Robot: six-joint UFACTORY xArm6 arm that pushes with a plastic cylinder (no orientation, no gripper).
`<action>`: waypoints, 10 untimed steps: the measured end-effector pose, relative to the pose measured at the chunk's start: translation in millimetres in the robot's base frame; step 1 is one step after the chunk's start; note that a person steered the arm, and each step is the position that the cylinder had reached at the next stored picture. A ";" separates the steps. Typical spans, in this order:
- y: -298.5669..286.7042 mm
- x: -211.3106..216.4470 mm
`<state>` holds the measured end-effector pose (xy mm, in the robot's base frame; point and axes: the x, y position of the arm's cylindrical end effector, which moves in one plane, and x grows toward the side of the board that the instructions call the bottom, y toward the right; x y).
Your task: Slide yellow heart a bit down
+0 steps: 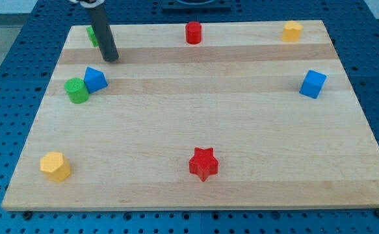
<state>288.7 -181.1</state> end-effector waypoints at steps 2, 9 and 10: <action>41.4 -53.3; -58.4 -71.1; -44.8 -50.0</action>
<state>238.7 -226.0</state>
